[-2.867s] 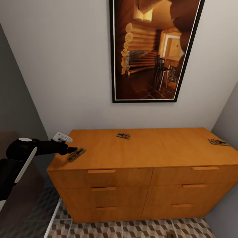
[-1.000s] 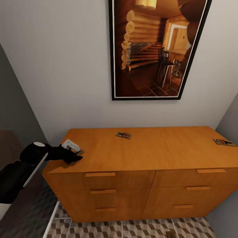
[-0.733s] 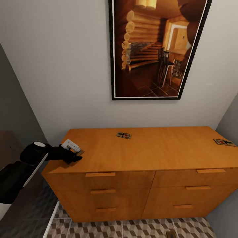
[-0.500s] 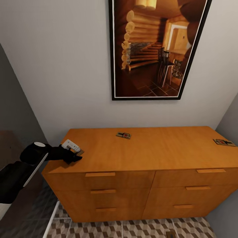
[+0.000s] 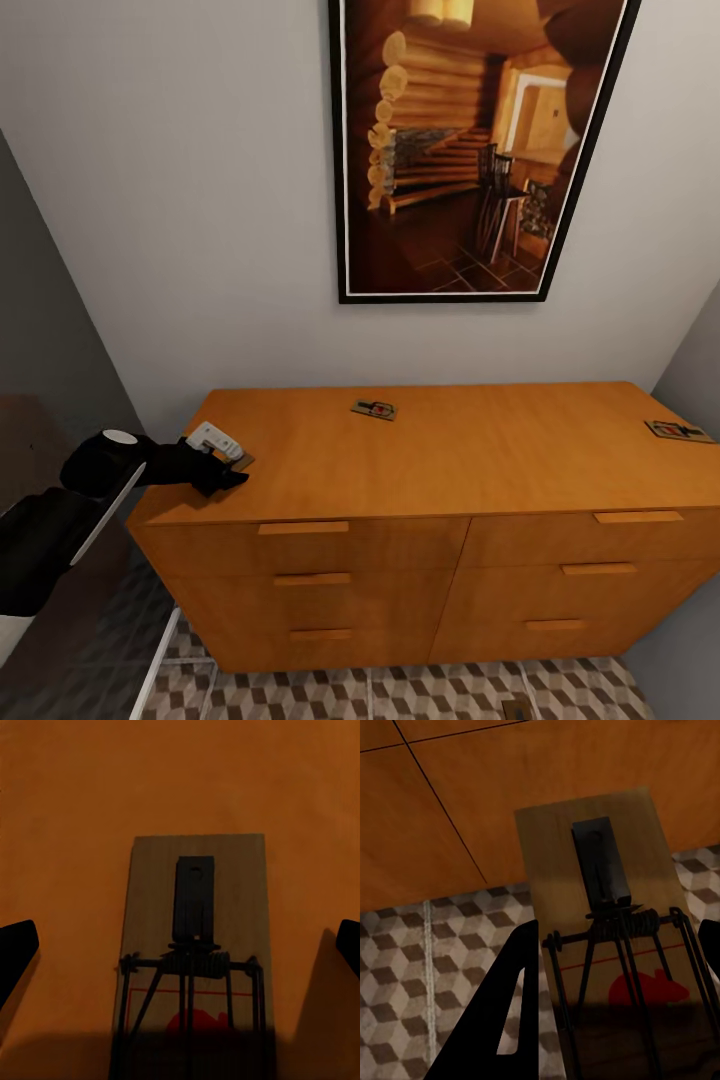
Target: Take the four mousetraps from the cabinet in the bathroom and place them on the bathroom floor. Make sure all four end up on the same floor surface, and ensure that at least two of them are either under or directly next to the same bathroom sink.
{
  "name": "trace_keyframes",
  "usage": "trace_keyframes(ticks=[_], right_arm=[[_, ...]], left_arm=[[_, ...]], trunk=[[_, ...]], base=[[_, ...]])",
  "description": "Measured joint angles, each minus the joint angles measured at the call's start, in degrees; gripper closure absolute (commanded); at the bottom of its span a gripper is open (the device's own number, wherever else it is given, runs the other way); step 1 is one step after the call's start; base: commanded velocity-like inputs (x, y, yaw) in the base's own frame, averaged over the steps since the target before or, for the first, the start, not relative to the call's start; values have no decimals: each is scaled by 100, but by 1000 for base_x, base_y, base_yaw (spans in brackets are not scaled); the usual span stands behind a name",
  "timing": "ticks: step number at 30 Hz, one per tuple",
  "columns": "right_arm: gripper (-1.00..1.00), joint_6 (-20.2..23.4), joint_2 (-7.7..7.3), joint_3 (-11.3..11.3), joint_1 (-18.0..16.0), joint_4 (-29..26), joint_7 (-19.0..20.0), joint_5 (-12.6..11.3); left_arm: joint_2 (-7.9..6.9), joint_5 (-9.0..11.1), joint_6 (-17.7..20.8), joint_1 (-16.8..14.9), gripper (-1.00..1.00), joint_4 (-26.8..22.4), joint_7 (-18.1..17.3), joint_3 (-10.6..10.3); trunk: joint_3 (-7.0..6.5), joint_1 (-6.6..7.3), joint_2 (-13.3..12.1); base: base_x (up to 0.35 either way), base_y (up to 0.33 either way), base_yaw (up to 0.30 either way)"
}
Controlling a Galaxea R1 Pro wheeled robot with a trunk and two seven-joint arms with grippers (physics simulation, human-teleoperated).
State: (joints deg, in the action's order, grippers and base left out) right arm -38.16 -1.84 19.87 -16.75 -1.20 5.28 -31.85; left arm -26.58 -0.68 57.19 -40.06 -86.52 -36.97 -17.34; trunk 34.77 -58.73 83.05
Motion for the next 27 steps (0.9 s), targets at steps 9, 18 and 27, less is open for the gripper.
trace_keyframes(ticks=[9,18,27], right_arm=[[100,-1,0,1,0,0,0,1],[100,-1,0,1,0,0,0,2],[100,-2,0,0,0,0,0,2]], left_arm=[[6,5,7,-1,100,1,19,-2],[6,-18,-1,1,100,-3,23,-1],[13,26,18,5,100,26,17,44]], trunk=[[0,0,0],[0,0,0],[0,0,0]], base=[[0,0,0],[0,0,0],[0,0,0]])
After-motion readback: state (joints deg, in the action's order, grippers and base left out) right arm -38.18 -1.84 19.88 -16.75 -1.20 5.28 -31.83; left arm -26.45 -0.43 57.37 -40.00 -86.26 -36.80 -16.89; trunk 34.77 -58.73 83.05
